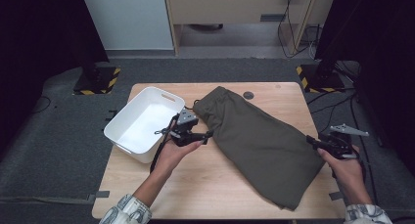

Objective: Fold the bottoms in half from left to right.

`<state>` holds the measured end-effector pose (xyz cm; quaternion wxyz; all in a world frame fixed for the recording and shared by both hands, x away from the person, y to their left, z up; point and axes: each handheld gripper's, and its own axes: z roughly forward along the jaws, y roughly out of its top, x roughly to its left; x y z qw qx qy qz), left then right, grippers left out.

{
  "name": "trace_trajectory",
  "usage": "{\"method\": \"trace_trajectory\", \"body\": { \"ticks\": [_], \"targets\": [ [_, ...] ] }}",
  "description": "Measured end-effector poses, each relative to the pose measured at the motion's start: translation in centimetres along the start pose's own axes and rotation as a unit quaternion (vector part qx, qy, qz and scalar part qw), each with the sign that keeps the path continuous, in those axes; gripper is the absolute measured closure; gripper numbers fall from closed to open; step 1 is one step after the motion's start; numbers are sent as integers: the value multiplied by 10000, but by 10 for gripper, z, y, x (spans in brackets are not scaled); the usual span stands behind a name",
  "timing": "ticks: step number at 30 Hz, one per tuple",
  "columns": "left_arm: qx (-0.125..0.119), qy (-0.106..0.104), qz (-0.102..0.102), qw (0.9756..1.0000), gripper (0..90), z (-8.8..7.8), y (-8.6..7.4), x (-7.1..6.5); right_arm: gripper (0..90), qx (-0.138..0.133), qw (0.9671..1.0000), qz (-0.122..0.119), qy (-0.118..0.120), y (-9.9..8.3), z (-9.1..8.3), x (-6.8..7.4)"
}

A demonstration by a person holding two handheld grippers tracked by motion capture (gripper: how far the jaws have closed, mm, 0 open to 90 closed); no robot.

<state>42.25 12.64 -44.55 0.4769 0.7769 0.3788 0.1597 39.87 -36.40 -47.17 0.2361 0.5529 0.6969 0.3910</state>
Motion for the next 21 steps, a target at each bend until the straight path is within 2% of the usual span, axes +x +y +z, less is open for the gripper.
{"method": "trace_trajectory", "body": {
  "ticks": [5,8,13,21],
  "targets": [
    [59,-20,-79,9999,213,2,-16,0,456,-23,9997,-126,185,2,18,11],
    [133,36,-82,9999,213,3,-22,0,499,-10,9995,-154,271,4,31,18],
    [203,105,-56,9997,213,3,-34,-1,572,40,9992,-276,283,7,50,30],
    [282,131,-62,9995,213,-3,-48,-3,479,227,9989,-329,261,14,84,45]
  ]
}}
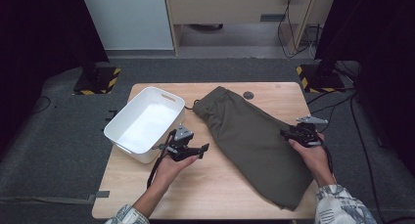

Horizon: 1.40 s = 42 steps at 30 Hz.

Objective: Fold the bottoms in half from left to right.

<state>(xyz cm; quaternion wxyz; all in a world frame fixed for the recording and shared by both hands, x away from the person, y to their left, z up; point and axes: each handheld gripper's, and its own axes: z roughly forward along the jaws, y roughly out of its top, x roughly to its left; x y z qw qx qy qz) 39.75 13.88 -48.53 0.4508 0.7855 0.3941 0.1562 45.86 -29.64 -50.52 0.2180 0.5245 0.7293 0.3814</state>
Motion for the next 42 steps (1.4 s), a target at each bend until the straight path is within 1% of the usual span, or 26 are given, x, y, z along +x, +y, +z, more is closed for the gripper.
{"method": "trace_trajectory", "body": {
  "ticks": [1,2,3,4,5,8,9,11,13,16,19,20,22,26,30,36,39,42],
  "targets": [
    [5,42,48,10000,213,-2,-2,-1,463,-1,10000,13,9,1,4,1],
    [19,75,105,9999,213,-3,-4,-1,450,-19,10000,77,44,2,7,3],
    [18,72,94,9999,212,-4,-5,-1,429,-24,9999,134,87,3,10,6],
    [31,63,83,9999,212,-5,-7,-1,405,0,9999,92,70,3,13,9],
    [43,59,73,9999,212,-5,-8,0,400,32,10000,38,-9,4,16,12],
    [64,71,65,9999,210,-7,-11,1,373,35,9999,-54,-104,5,24,17],
    [80,70,65,9999,209,-7,-12,1,366,46,9998,-119,-143,5,27,18],
    [99,66,73,9999,208,-6,-14,1,361,143,9996,-128,-222,5,33,20],
    [118,66,91,9999,206,-5,-14,1,367,174,9995,-43,-273,5,38,20],
    [110,63,76,9999,206,-5,-14,1,377,244,9988,-164,-389,5,46,24],
    [102,66,69,9999,205,-5,-14,1,383,422,9980,-220,-409,1,51,28],
    [113,73,73,9999,205,-5,-14,2,386,392,9984,-143,-369,0,51,29],
    [132,88,68,9999,205,-4,-14,3,389,312,9987,-125,-372,-3,50,30],
    [160,101,66,9998,204,-3,-15,4,386,310,9990,-52,-308,-7,45,36],
    [185,129,71,9997,204,-1,-15,4,383,353,9991,-100,-189,-13,37,48],
    [208,168,99,9996,203,1,-15,5,349,527,9983,-167,157,-24,21,76],
    [241,209,116,9994,203,3,-15,6,341,621,9971,-184,402,-29,13,90],
    [260,230,118,9993,203,5,-14,6,341,708,9950,-263,648,-34,6,102]
  ]
}}
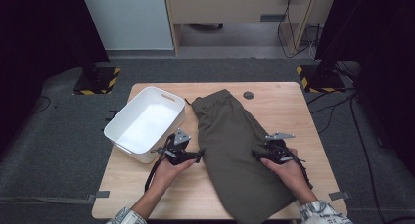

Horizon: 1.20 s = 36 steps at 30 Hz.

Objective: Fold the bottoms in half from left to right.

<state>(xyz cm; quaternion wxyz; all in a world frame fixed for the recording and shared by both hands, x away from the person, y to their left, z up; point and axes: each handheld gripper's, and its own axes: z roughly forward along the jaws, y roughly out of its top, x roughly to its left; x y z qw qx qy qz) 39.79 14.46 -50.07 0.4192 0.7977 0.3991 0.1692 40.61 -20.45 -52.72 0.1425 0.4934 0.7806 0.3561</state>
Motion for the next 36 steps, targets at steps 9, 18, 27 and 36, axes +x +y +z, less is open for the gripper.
{"method": "trace_trajectory", "body": {
  "ticks": [9,18,27,36],
  "targets": [
    [69,81,89,9999,203,9,0,-3,357,-16,9986,-400,359,-1,-12,17],
    [212,36,147,9997,283,23,-2,-8,430,-339,9975,-626,29,33,-1,14],
    [440,93,521,9976,502,33,-7,-13,693,-205,9971,-571,-458,58,49,-7],
    [533,203,495,9971,565,37,-11,-1,893,237,9971,-568,-437,53,42,-8]
  ]
}}
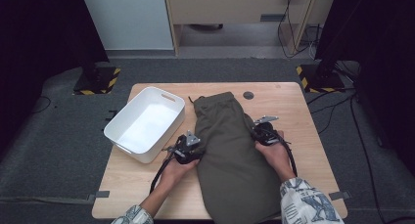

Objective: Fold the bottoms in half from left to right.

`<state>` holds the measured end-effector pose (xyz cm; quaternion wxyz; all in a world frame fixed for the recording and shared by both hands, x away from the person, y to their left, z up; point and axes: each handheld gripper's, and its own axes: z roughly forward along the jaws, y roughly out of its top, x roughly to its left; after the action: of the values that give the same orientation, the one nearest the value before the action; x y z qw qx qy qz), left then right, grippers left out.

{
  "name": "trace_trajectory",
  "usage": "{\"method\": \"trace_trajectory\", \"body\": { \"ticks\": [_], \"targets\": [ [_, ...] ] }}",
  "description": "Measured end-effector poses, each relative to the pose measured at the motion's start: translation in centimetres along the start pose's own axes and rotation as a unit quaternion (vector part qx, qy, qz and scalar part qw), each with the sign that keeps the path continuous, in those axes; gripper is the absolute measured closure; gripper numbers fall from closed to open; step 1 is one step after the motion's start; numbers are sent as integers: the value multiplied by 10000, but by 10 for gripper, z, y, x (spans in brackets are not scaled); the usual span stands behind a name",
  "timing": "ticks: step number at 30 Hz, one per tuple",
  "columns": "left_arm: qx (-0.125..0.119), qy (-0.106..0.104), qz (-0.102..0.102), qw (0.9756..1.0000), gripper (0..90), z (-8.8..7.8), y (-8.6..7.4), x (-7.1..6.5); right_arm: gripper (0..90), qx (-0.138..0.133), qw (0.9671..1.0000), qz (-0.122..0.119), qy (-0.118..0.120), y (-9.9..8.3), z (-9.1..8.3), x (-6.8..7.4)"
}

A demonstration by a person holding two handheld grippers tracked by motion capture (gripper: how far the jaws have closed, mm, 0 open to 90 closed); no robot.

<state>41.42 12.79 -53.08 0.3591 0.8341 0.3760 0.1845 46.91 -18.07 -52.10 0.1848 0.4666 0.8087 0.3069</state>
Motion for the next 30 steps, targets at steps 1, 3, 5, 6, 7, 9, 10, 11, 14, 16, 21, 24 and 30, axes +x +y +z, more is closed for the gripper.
{"method": "trace_trajectory", "body": {
  "ticks": [1,3,5,6,7,9,10,11,14,16,21,24,30],
  "targets": [
    [2,-20,-16,10000,566,0,0,1,892,43,10000,45,58,-3,-4,0],
    [-7,-33,-66,10000,566,1,0,3,891,34,9998,124,171,-10,-12,-2],
    [-18,-77,-45,10000,577,2,1,2,889,42,9994,193,301,-18,-19,-3],
    [-20,-101,-16,9999,586,2,1,1,888,44,9991,233,354,-22,-23,-3],
    [14,-131,24,9999,591,1,1,0,887,31,9988,269,403,-26,-27,-3],
    [62,-227,84,9997,607,-1,1,-4,886,54,9983,291,501,-35,-35,-2],
    [84,-266,133,9995,608,-3,0,-7,883,82,9979,317,557,-39,-38,-2],
    [106,-311,158,9993,608,-4,0,-9,874,92,9976,330,595,-44,-41,-1],
    [150,-364,155,9991,538,-6,4,-12,740,25,9976,269,641,-50,-50,-1],
    [10,-321,85,9994,470,-7,11,-13,641,-206,9975,203,652,-45,-55,-4],
    [-257,-292,-140,9991,354,-1,37,-9,460,-491,9964,274,628,-14,-53,-15],
    [-345,-225,-265,9988,337,8,51,-4,400,-601,9957,340,619,5,-43,-22],
    [-421,-61,-458,9980,335,27,71,11,310,-570,9957,539,501,28,-16,-33]
  ]
}}
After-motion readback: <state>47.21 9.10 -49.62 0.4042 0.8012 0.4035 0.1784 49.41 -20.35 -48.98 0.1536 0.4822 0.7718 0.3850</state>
